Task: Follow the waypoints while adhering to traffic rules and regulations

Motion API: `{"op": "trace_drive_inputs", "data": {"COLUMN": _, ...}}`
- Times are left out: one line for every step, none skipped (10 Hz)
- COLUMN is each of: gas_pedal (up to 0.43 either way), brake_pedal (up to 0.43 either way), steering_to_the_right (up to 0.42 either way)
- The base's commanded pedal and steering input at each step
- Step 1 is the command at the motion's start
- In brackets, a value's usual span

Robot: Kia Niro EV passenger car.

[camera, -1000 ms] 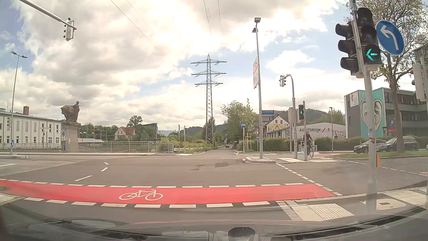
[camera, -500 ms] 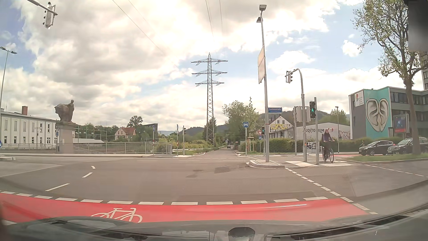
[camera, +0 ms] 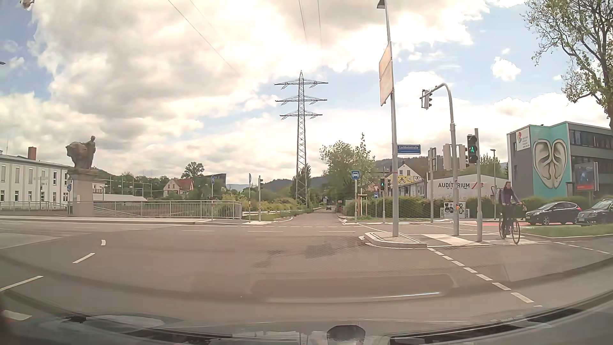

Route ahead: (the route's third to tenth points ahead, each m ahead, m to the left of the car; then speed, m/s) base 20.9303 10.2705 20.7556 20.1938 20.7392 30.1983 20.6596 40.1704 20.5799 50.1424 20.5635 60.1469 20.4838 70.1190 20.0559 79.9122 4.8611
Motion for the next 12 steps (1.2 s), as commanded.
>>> {"op": "trace_drive_inputs", "data": {"gas_pedal": 0.157, "brake_pedal": 0.000, "steering_to_the_right": -0.004}}
{"op": "trace_drive_inputs", "data": {"gas_pedal": 0.138, "brake_pedal": 0.000, "steering_to_the_right": -0.003}}
{"op": "trace_drive_inputs", "data": {"gas_pedal": 0.130, "brake_pedal": 0.000, "steering_to_the_right": -0.004}}
{"op": "trace_drive_inputs", "data": {"gas_pedal": 0.130, "brake_pedal": 0.000, "steering_to_the_right": -0.007}}
{"op": "trace_drive_inputs", "data": {"gas_pedal": 0.130, "brake_pedal": 0.000, "steering_to_the_right": -0.007}}
{"op": "trace_drive_inputs", "data": {"gas_pedal": 0.130, "brake_pedal": 0.000, "steering_to_the_right": -0.008}}
{"op": "trace_drive_inputs", "data": {"gas_pedal": 0.118, "brake_pedal": 0.000, "steering_to_the_right": -0.008}}
{"op": "trace_drive_inputs", "data": {"gas_pedal": 0.118, "brake_pedal": 0.000, "steering_to_the_right": -0.008}}
{"op": "trace_drive_inputs", "data": {"gas_pedal": 0.110, "brake_pedal": 0.000, "steering_to_the_right": -0.009}}
{"op": "trace_drive_inputs", "data": {"gas_pedal": 0.067, "brake_pedal": 0.000, "steering_to_the_right": -0.011}}
{"op": "trace_drive_inputs", "data": {"gas_pedal": 0.047, "brake_pedal": 0.000, "steering_to_the_right": -0.012}}
{"op": "trace_drive_inputs", "data": {"gas_pedal": 0.039, "brake_pedal": 0.000, "steering_to_the_right": -0.015}}
